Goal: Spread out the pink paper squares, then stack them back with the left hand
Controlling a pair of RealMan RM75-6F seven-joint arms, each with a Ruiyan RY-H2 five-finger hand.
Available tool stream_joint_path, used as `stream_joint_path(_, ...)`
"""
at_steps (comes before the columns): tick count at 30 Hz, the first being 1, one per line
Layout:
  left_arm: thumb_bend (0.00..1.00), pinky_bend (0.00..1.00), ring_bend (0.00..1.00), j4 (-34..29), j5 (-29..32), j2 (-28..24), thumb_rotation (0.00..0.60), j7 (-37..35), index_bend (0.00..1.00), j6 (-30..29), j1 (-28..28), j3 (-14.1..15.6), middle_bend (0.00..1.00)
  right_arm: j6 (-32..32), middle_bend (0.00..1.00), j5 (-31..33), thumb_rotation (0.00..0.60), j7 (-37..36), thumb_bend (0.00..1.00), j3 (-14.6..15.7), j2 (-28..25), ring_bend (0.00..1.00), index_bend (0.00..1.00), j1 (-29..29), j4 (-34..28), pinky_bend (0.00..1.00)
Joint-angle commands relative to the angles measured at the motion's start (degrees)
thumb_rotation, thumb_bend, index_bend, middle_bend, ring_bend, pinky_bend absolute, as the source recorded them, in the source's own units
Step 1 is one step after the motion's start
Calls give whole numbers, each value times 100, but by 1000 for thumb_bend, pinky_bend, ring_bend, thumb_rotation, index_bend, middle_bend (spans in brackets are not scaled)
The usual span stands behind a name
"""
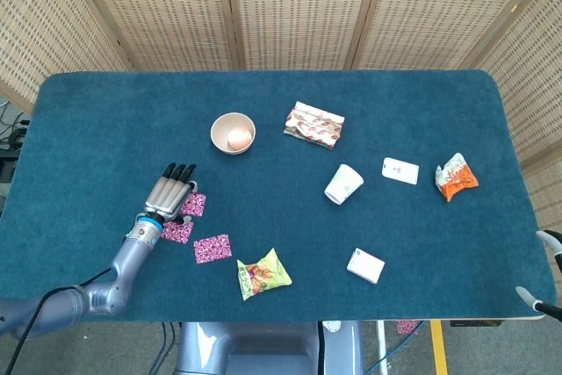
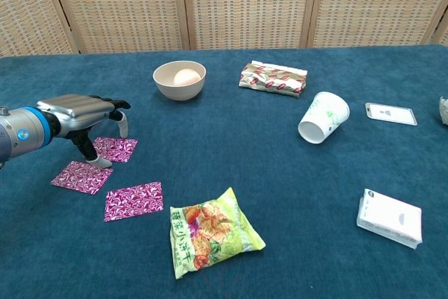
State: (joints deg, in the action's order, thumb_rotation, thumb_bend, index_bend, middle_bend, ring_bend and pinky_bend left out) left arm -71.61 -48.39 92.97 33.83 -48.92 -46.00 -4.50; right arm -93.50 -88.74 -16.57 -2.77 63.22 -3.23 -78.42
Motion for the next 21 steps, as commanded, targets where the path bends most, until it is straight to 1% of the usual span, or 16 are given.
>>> stream_joint_path(1, 239, 0, 0, -3, 7, -3, 552, 11, 351, -2, 3, 3, 0, -4, 199, -2, 600, -4, 131, -1, 2, 0, 174, -2, 4, 0)
stream_joint_path(21, 240, 0, 0, 46, 100, 11, 552, 26, 351, 14, -10, -49, 0, 18, 199, 18, 600, 1, 131, -13, 8, 0, 174, -2, 11, 0)
